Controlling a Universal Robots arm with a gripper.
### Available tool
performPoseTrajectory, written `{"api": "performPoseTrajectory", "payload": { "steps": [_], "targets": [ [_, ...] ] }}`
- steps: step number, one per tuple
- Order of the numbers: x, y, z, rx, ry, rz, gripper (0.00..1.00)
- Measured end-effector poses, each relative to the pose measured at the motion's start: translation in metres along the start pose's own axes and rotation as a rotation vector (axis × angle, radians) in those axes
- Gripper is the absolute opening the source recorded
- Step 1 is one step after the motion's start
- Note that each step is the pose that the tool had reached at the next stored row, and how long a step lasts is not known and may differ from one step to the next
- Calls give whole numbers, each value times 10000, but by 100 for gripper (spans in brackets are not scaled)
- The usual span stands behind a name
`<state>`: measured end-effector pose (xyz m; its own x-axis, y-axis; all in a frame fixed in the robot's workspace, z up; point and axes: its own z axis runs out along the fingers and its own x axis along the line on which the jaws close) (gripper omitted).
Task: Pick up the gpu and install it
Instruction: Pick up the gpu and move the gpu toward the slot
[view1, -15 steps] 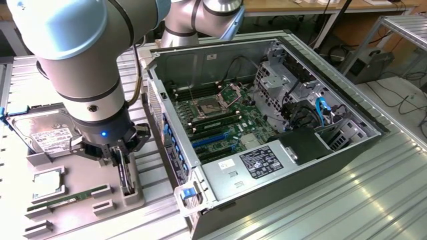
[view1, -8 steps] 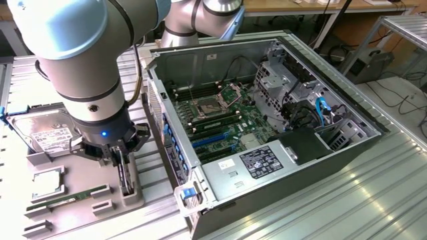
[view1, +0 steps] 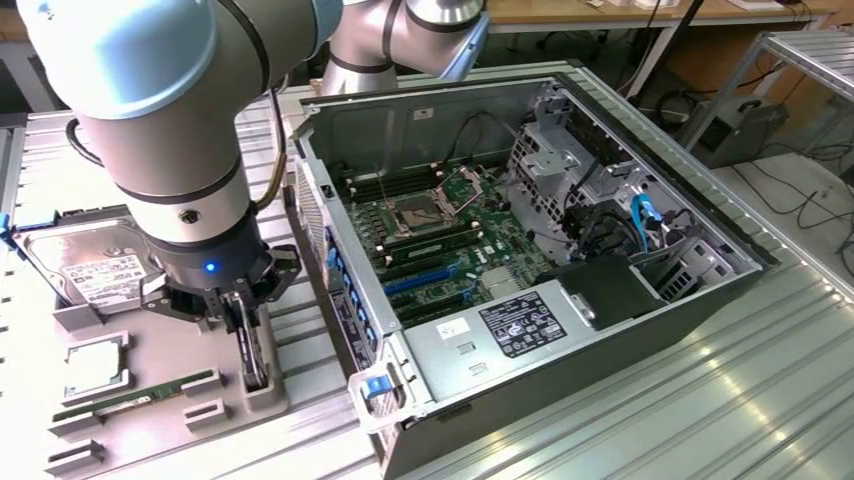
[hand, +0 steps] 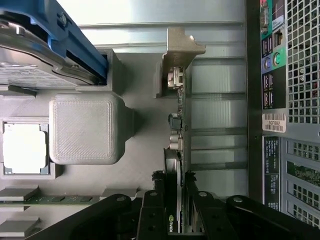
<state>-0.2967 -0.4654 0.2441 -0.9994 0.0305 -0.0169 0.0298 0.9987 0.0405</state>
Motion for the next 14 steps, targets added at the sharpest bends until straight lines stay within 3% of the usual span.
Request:
{"api": "performPoseTrajectory", "payload": {
  "steps": [8,14],
  "targets": [
    [-6,6,-147,-44,1,-11,26],
    [-12,14,-382,-127,4,-19,26]
  ]
}}
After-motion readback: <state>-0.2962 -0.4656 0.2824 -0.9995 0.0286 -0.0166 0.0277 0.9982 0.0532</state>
